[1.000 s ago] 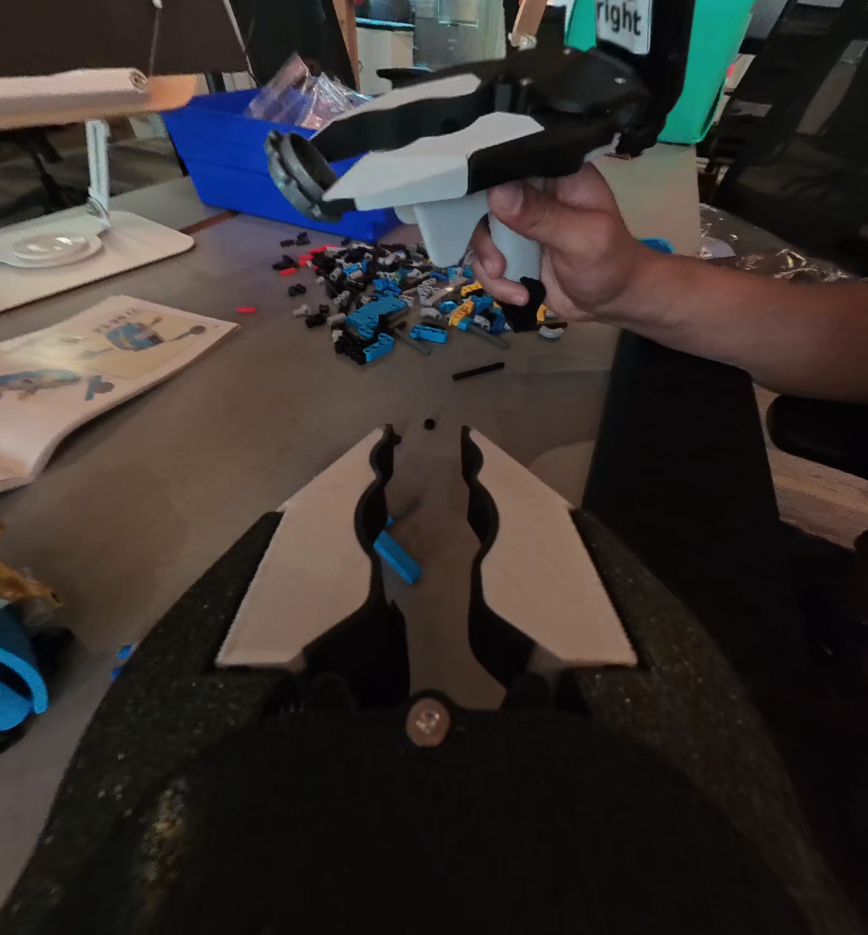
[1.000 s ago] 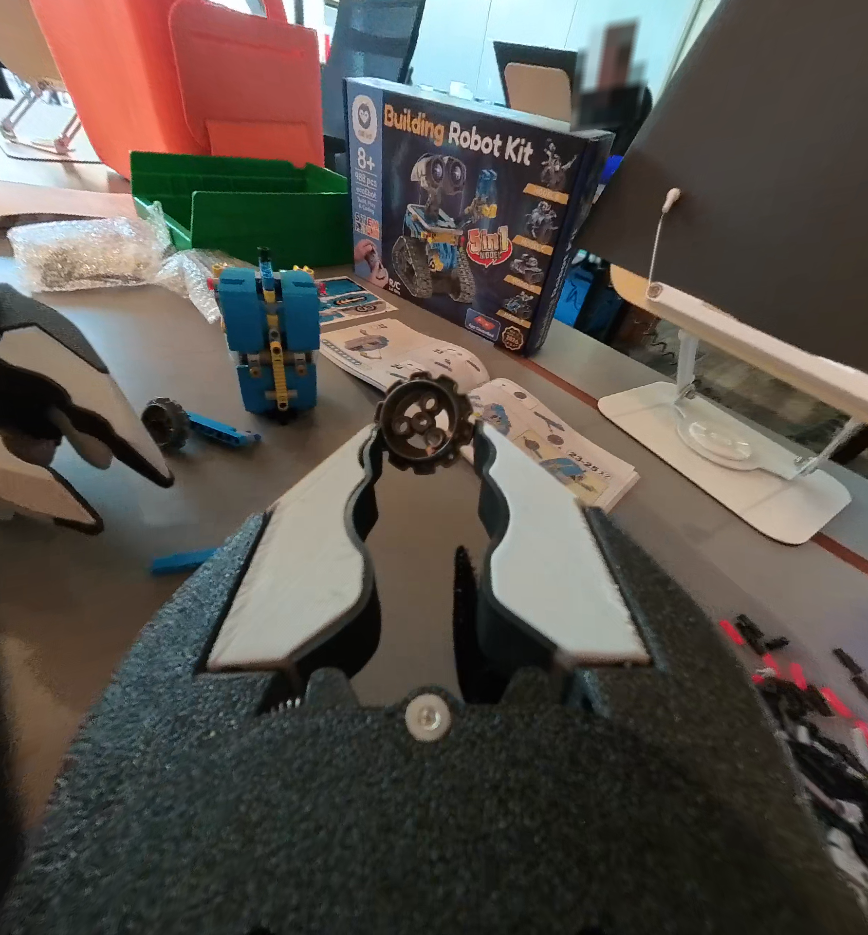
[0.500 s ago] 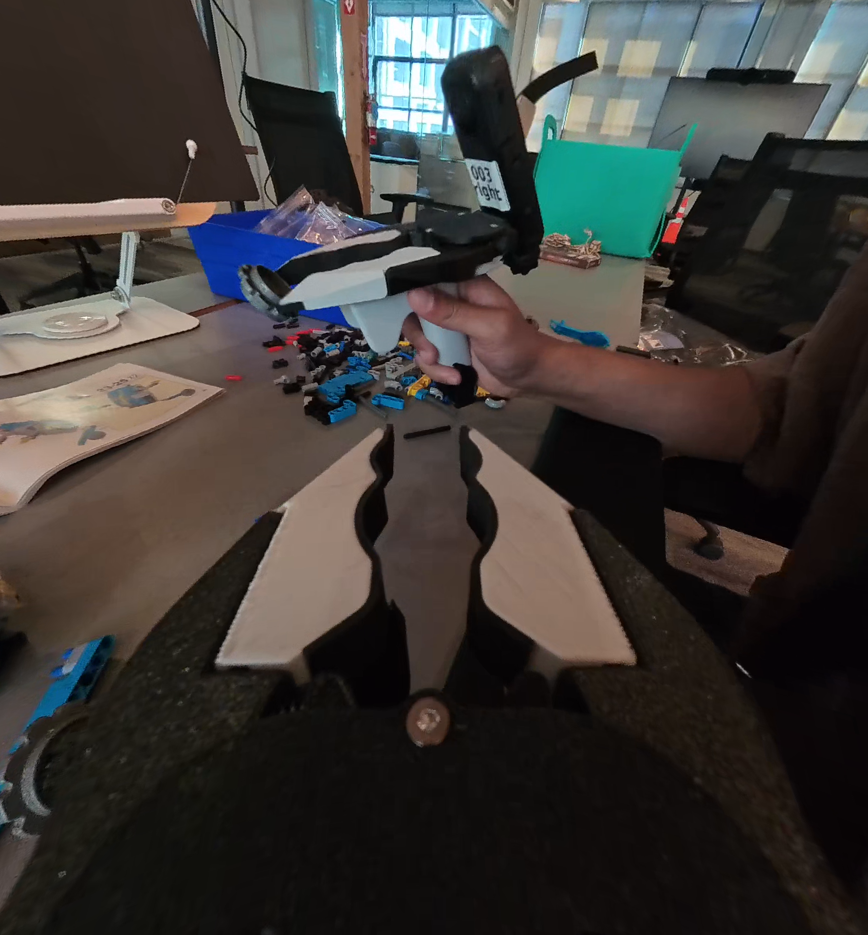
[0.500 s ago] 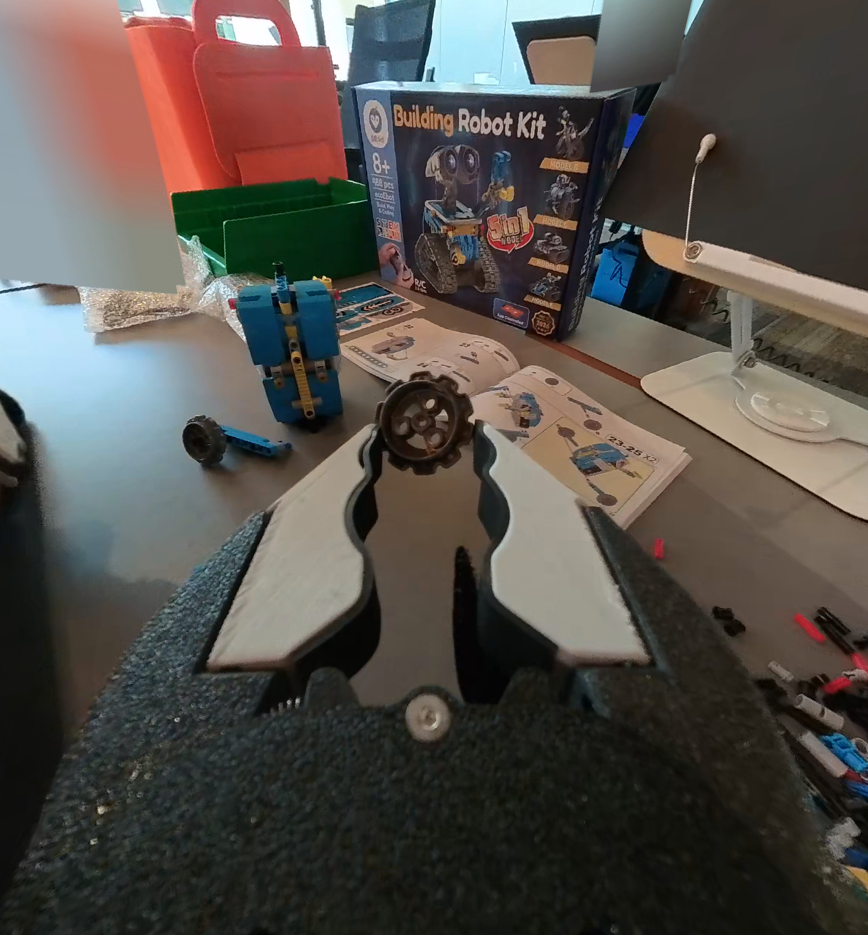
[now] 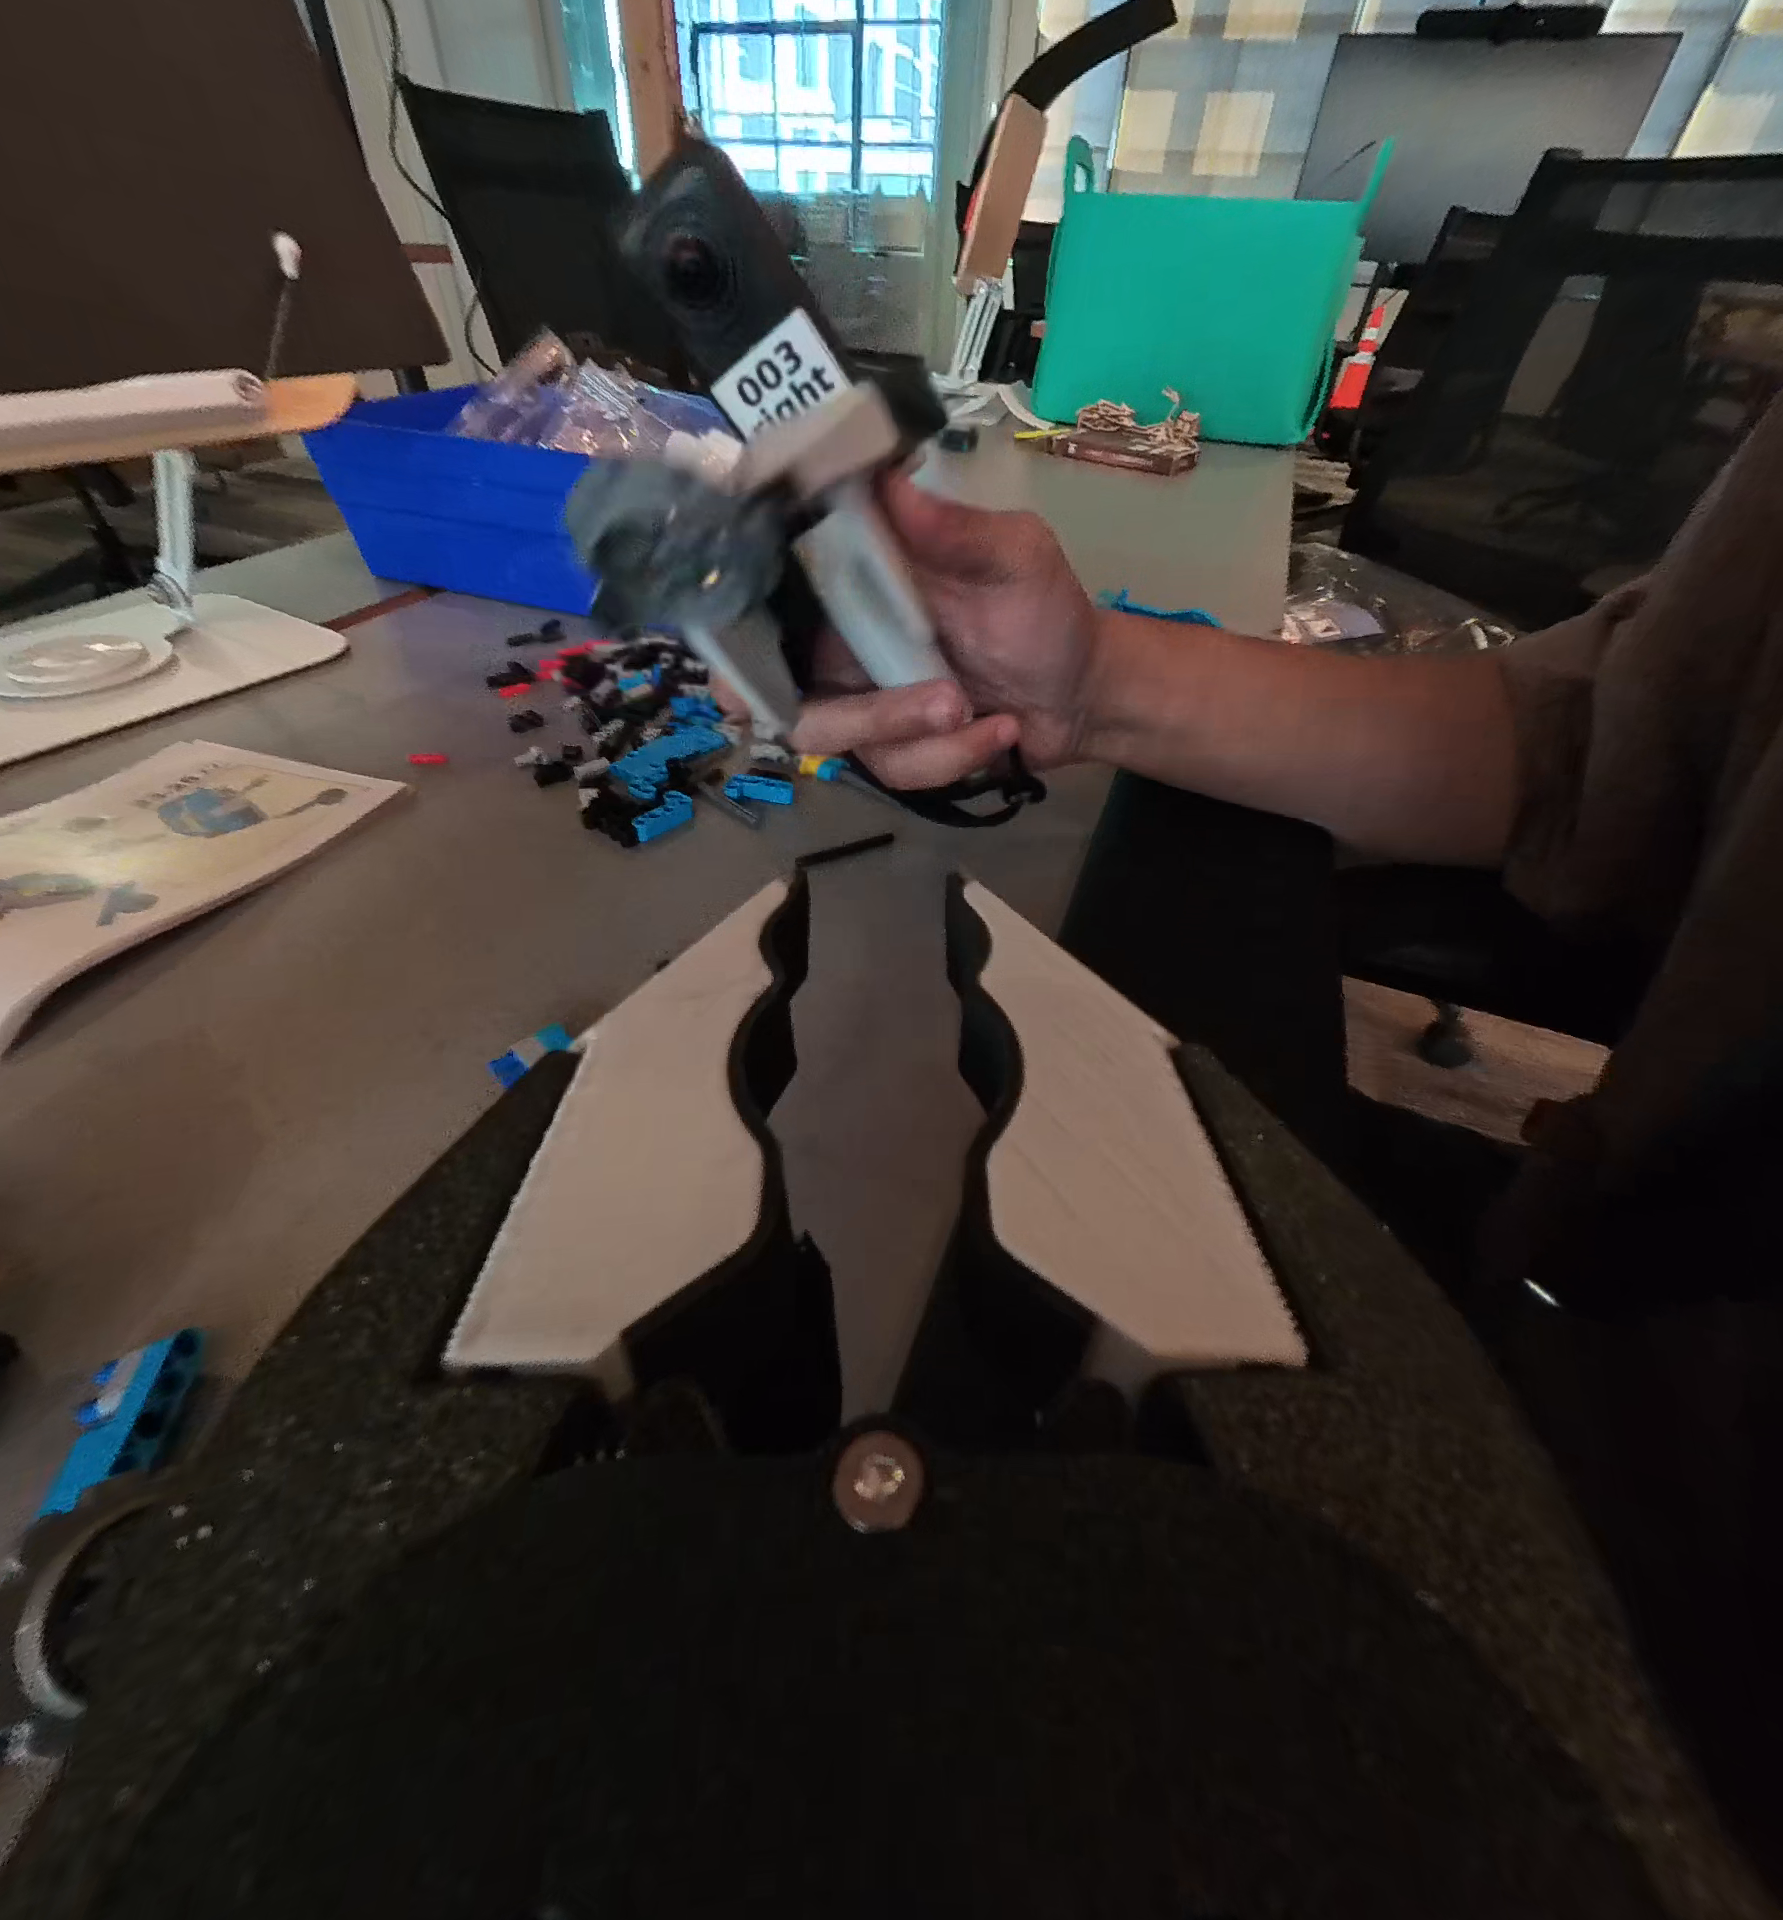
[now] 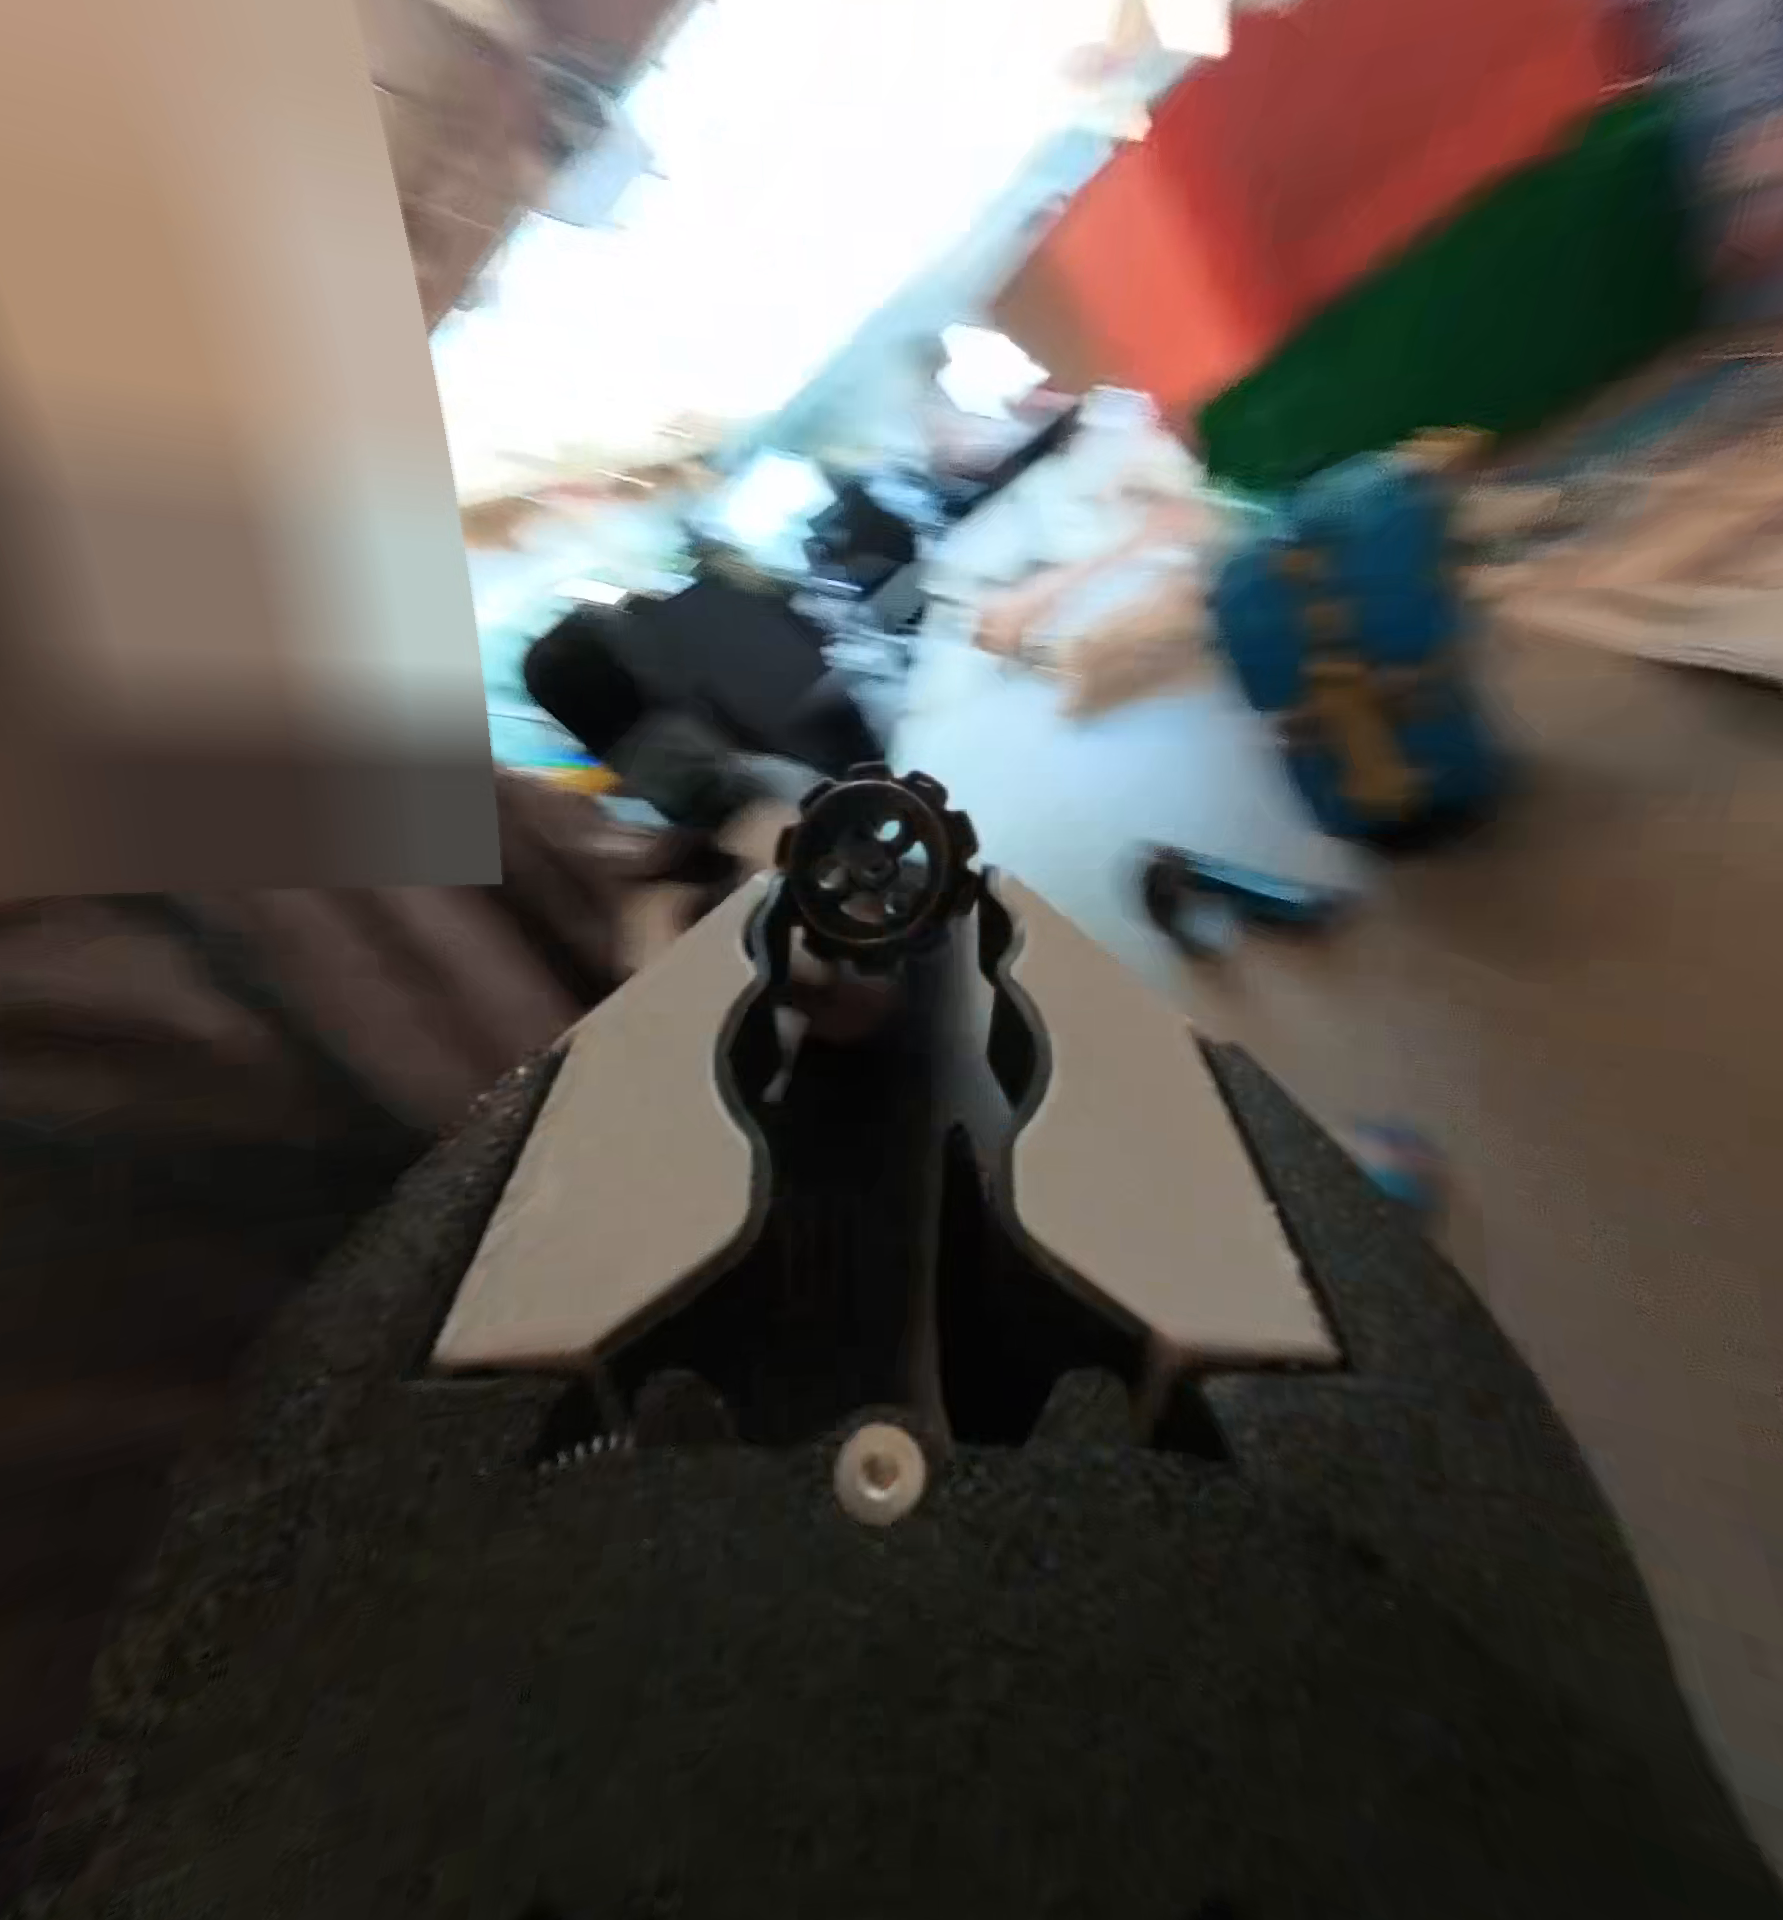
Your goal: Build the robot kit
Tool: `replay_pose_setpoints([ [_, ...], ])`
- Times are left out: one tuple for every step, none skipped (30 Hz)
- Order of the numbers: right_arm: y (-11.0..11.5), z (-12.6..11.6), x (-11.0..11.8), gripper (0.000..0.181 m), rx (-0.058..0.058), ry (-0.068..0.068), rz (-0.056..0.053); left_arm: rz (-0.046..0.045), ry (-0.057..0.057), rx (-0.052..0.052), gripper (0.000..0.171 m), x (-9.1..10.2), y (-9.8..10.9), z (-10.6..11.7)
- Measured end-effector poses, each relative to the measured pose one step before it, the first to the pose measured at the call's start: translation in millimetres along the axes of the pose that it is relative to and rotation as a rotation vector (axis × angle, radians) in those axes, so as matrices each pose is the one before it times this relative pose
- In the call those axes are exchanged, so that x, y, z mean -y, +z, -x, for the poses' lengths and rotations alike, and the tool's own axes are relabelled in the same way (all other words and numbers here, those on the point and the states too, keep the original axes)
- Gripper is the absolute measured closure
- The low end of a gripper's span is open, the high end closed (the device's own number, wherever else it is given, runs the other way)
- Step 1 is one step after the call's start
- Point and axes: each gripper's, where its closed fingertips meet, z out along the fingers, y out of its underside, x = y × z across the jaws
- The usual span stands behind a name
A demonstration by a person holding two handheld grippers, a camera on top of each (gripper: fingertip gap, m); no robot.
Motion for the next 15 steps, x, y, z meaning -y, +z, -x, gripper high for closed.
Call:
replay_pose_setpoints([
  [0.40,22.57,5.84,0.146,0.1395,0.0255,-0.0376,0.00351,-0.0199,-0.0177,0.146,-0.18,0.45,0.41],
  [1.83,13.68,1.39,0.146,0.0808,0.0086,-0.0088,-0.00403,-0.0215,-0.0174,0.146,0.91,-0.41,0.91],
  [1.91,7.59,-2.32,0.145,0.0523,0.0144,0.0114,-0.01028,-0.0221,-0.0146,0.146,1.90,-0.82,1.40],
  [1.32,5.83,-2.24,0.146,0.0544,0.0321,0.0072,-0.01160,-0.0224,-0.0125,0.146,2.11,-1.06,1.95],
  [0.87,4.62,0.04,0.145,0.0530,0.0415,-0.0084,-0.01145,-0.0219,-0.0120,0.145,2.28,-0.92,2.25],
  [0.78,2.24,0.33,0.145,0.0401,0.0449,-0.0112,-0.01473,-0.0208,-0.0109,0.145,2.95,-1.04,2.51],
  [0.71,0.10,-1.49,0.145,0.0271,0.0492,0.0010,-0.02096,-0.0195,-0.0102,0.143,3.91,-1.19,2.58],
  [1.10,-0.80,-3.58,0.146,0.0232,0.0503,0.0127,-0.02344,-0.0193,-0.0144,0.139,4.25,-0.83,2.01],
  [1.76,-2.27,-4.27,0.146,0.0158,0.0515,0.0177,-0.01987,-0.0205,-0.0192,0.133,3.59,-0.15,1.42],
  [2.04,-4.47,-4.38,0.146,0.0018,0.0431,0.0192,-0.01729,-0.0206,-0.0186,0.127,2.89,0.23,1.14],
  [2.36,-6.91,-4.77,0.146,-0.0175,0.0294,0.0219,-0.02090,-0.0168,-0.0203,0.122,2.74,0.30,0.16],
  [2.60,-7.12,-5.04,0.146,-0.0271,0.0110,0.0265,-0.02035,-0.0136,-0.0300,0.118,2.17,0.36,-1.94],
  [2.69,-4.11,-4.91,0.146,-0.0171,-0.0022,0.0253,-0.01183,-0.0141,-0.0367,0.115,1.19,0.41,-3.69],
  [2.45,-0.86,-5.02,0.145,0.0005,0.0009,0.0276,-0.00713,-0.0106,-0.0371,0.113,1.03,0.16,-4.63],
  [1.96,0.44,-3.92,0.145,0.0094,0.0081,0.0226,-0.00488,-0.0016,-0.0351,0.114,0.54,-0.26,-5.01],
])
